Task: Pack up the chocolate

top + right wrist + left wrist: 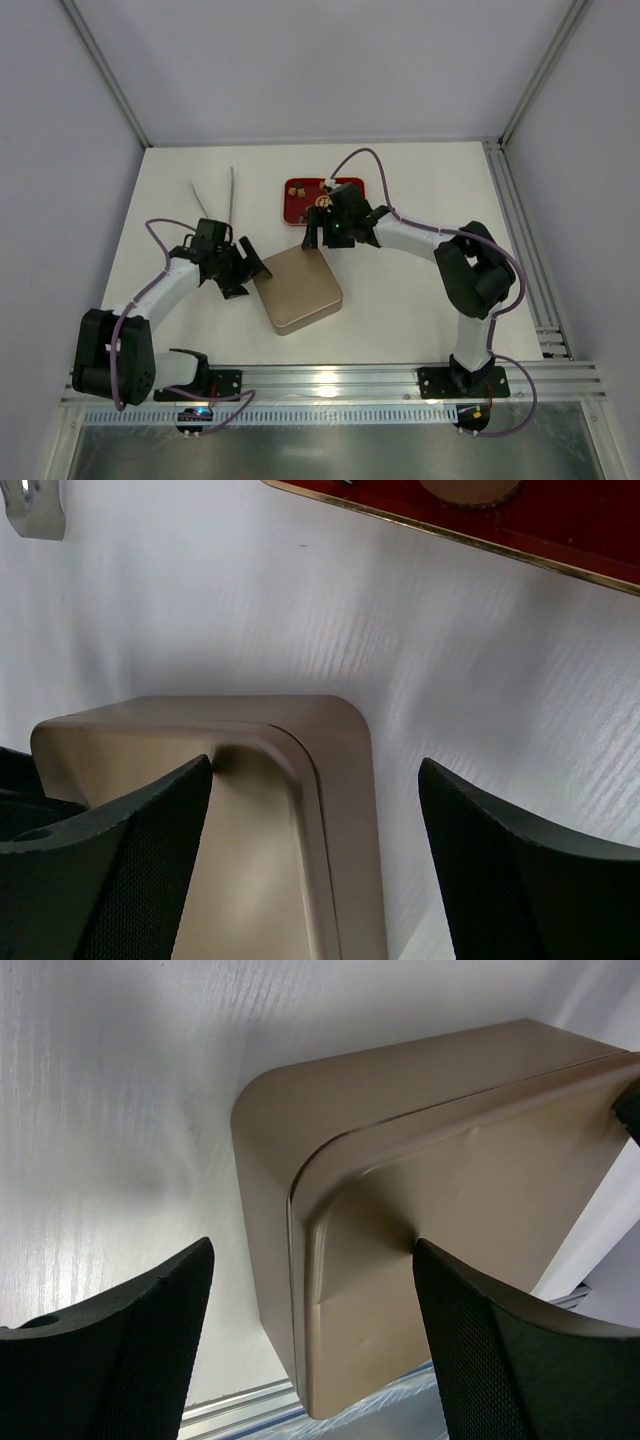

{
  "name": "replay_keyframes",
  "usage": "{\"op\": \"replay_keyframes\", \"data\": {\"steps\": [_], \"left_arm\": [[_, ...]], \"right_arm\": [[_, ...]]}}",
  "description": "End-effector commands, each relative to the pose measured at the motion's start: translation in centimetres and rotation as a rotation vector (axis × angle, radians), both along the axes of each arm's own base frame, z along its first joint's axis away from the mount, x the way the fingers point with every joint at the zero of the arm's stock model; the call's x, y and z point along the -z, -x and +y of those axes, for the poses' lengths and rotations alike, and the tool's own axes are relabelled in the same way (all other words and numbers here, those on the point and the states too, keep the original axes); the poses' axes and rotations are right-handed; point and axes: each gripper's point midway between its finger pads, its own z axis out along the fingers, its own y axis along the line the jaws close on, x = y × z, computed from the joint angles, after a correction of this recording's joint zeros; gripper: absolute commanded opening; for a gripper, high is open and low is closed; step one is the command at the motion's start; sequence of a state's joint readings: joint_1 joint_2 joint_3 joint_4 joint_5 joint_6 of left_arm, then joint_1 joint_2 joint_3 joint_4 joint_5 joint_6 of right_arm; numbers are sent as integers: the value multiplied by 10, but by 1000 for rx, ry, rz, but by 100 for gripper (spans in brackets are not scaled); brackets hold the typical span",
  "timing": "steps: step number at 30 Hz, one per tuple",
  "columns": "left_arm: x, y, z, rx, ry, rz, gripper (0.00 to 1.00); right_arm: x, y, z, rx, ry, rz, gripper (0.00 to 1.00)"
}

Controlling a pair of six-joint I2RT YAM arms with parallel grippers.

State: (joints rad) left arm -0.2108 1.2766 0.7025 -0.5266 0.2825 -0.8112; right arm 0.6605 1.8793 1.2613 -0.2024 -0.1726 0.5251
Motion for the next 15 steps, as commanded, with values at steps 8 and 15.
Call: {"op": "replay_keyframes", "data": {"steps": [8, 15], "left_arm": [[26, 4, 10, -49, -60, 50, 73], [26, 2, 9, -45, -58, 49, 71]], "right_arm": [[18, 1, 3, 13, -1, 20, 82], [46, 18, -4, 36, -2, 86, 72]]}}
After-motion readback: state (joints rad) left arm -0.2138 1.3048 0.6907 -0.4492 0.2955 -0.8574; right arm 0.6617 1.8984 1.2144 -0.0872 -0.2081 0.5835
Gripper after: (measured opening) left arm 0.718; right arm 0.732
